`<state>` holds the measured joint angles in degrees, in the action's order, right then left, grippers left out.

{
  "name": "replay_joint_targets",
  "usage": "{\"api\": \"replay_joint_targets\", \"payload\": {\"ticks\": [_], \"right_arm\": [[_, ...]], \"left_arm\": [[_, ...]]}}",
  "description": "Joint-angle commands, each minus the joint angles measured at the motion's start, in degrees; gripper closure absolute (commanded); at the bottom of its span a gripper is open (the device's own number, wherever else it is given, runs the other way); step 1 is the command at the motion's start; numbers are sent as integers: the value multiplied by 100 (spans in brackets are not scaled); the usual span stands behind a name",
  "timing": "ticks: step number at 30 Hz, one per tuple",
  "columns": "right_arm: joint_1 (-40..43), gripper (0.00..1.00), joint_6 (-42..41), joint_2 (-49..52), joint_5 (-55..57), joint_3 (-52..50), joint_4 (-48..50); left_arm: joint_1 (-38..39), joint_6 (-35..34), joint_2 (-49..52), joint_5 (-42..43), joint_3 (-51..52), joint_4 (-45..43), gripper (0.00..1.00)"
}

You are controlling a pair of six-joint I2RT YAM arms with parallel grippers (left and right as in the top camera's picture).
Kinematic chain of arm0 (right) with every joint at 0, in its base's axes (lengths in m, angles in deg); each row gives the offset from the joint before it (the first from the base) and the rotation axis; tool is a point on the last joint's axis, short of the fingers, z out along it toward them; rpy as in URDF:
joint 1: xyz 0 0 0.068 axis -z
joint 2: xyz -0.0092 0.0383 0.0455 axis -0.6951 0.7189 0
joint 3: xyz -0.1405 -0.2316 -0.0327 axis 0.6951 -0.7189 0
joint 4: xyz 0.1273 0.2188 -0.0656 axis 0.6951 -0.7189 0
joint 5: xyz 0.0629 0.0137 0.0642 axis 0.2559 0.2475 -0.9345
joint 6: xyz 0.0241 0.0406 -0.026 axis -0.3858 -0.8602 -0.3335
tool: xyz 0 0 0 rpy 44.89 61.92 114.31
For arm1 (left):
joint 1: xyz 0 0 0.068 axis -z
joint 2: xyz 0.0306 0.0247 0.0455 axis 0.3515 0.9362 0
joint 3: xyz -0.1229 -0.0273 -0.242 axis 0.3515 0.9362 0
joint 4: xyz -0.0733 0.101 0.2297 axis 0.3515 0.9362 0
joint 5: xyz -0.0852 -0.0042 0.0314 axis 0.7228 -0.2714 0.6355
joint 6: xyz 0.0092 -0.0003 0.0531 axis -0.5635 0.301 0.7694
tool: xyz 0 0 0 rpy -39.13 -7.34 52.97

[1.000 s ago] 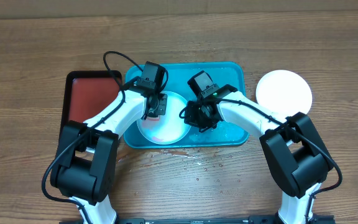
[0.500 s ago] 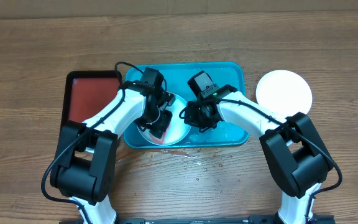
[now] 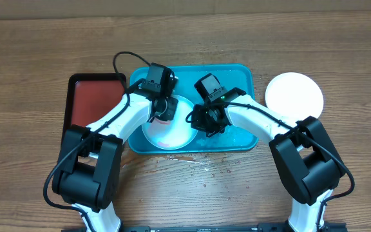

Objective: Clean dirty plates on tray and stack at the side

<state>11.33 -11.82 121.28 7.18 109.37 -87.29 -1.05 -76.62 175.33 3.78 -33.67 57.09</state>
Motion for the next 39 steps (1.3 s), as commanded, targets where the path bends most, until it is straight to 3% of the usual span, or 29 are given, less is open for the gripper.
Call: {"api": "replay_joint_targets", "payload": {"ticks": [1, 6, 9, 15, 19, 24, 27, 31, 36, 39], "right_arm": [[-17, 96, -15, 83, 61, -101, 0], [-17, 96, -2, 83, 61, -101, 0], [-17, 96, -4, 83, 59, -101, 0], [-17, 96, -4, 83, 59, -101, 4], [-17, 96, -4, 83, 61, -101, 7], [-17, 96, -4, 83, 61, -101, 7], [-17, 96, -4, 83, 61, -101, 4], [-17, 96, -2, 83, 63, -101, -13], [-17, 96, -4, 83, 63, -101, -17], [-17, 96, -4, 83, 61, -101, -13]], "left_arm": [[37, -1123, 52, -1585, 7, 155, 96], [39, -1320, 52, -1473, 7, 807, 96], [37, -1156, 52, -876, 7, 1338, 96], [39, 435, 52, 1241, 7, 2004, 96], [37, 1110, 52, 2085, 7, 1764, 96], [37, 1104, 52, 1869, 9, 629, 96], [37, 918, 52, 981, 7, -168, 96], [31, -83, 50, -861, -15, -730, 96], [28, -227, 37, -1797, -619, 66, 96], [22, -402, 35, -1845, -1617, 1475, 96]]}}
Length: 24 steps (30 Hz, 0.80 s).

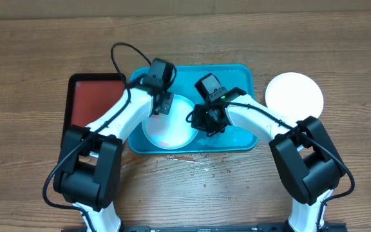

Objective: Clean dirty plates on tray and stack at the side

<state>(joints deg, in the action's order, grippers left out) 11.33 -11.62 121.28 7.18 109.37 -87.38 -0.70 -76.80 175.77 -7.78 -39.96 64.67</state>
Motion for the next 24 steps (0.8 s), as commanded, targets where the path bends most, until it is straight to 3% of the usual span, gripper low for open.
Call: {"api": "replay_joint_targets", "payload": {"ticks": [1, 6, 12, 24], "right_arm": [[-17, 96, -26, 83, 61, -101, -4], [-11, 96, -22, 81, -7, -83, -13], [-2, 96, 544, -337, 170, 308, -684], [-208, 96, 538, -1934, 3042, 498, -1980]], "left_arm": [[-22, -527, -9, -688, -1292, 1119, 96], [-138, -944, -9, -92, -2675, 2723, 96], [-396, -942, 13, 1029, -2900, 3344, 96], [-433, -1027, 17, 1080, -2017, 2815, 96]]}}
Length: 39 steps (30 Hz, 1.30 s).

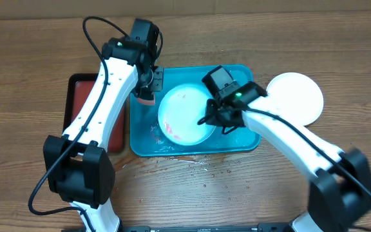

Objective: Clean dirty plates on tray and stack at the side

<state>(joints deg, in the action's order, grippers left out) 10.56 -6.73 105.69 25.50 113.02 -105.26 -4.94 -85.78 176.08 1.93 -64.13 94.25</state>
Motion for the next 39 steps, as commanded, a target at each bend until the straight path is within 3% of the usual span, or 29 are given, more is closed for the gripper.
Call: {"api": "replay_joint_targets", "payload": {"ticks": [1, 9, 23, 34, 39], "right_arm": [[-179, 96, 48, -457, 1486, 133, -293], [-726, 96, -264, -634, 3377, 177, -739], [-2221, 96, -321, -634, 6983, 251, -973], [-2507, 96, -317, -634, 8518, 251, -973], [-2507, 96, -208, -640, 8513, 251, -951]], "left_arm": [[-9, -129, -13, 109, 529, -208, 96], [-9, -175, -13, 149, 1145, -555, 96], [-9, -175, -13, 146, 1147, -704, 96], [-9, -175, -13, 146, 1147, -741, 96], [-9, -175, -13, 146, 1147, -741, 96]]}}
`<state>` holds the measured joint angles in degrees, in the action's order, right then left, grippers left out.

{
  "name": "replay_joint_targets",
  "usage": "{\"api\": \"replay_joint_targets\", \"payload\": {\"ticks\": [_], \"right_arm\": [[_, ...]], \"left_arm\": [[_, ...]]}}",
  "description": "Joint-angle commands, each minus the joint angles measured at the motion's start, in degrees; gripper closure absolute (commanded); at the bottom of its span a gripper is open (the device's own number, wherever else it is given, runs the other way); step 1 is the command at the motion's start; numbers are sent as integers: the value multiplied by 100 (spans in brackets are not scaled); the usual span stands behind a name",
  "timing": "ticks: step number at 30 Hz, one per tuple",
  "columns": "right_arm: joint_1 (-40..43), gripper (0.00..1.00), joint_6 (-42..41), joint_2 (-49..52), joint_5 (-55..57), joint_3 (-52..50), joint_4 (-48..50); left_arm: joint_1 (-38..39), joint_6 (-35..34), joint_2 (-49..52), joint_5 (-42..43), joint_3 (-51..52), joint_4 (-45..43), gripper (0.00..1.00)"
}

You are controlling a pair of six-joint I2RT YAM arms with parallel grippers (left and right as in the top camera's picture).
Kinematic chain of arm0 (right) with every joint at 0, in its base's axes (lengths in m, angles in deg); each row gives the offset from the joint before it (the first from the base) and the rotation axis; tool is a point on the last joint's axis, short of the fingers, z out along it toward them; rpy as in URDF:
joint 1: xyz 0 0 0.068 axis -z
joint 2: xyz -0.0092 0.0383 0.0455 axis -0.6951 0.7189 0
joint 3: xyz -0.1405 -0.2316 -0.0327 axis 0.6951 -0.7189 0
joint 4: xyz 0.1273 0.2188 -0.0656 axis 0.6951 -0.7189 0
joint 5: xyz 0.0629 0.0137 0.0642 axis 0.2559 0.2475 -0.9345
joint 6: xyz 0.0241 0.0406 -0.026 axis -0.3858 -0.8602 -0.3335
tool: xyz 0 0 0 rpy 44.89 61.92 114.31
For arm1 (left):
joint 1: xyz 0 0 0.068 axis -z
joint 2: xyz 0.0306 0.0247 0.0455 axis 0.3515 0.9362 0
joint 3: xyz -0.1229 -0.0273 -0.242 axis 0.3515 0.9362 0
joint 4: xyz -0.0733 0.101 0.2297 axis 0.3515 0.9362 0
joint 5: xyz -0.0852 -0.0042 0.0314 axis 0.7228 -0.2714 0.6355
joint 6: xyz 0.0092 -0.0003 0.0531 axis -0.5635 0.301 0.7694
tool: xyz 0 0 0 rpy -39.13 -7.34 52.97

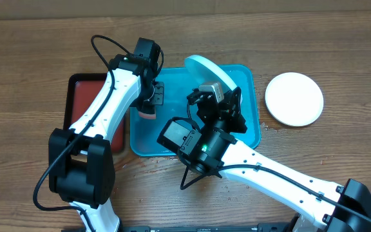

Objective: Clean dirty plates on tray and stack at the side

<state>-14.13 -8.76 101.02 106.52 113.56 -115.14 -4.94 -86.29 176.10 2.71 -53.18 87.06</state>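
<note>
My right gripper is raised high over the blue tray and is shut on the rim of a white plate. The plate is tipped steeply on edge above the tray's far side. My left gripper hangs at the tray's left rim, shut on a pinkish sponge. A clean white plate lies flat on the table to the right of the tray.
A red tray lies left of the blue tray, partly under my left arm. My raised right arm covers the blue tray's near half and the table in front of it. Bare wooden table stretches across the back.
My right gripper has risen much closer to the camera, and the plate has gone from slightly tilted over the tray to steeply on edge. The left gripper with the sponge has barely shifted.
First the left gripper held the sponge on the plate in the tray while the right gripper gripped its rim. Then the sponge was at the plate's far-left edge. Later the left arm was at the tray's left rim with the plate lifted; now it is high and tipped.
</note>
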Motion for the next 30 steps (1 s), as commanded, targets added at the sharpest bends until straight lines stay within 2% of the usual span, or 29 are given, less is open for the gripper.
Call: {"api": "replay_joint_targets", "payload": {"ticks": [1, 12, 23, 30], "right_arm": [[-37, 96, -4, -177, 411, 197, 37], [-37, 96, -9, -177, 367, 197, 37], [-37, 96, -39, -177, -382, 195, 37], [-37, 96, -55, -177, -428, 195, 28]], "left_arm": [[-9, -125, -15, 68, 52, -22, 96], [-9, -125, -15, 68, 52, -22, 96], [-9, -125, -15, 68, 52, -15, 96], [-9, -125, -15, 68, 52, -15, 96]]}}
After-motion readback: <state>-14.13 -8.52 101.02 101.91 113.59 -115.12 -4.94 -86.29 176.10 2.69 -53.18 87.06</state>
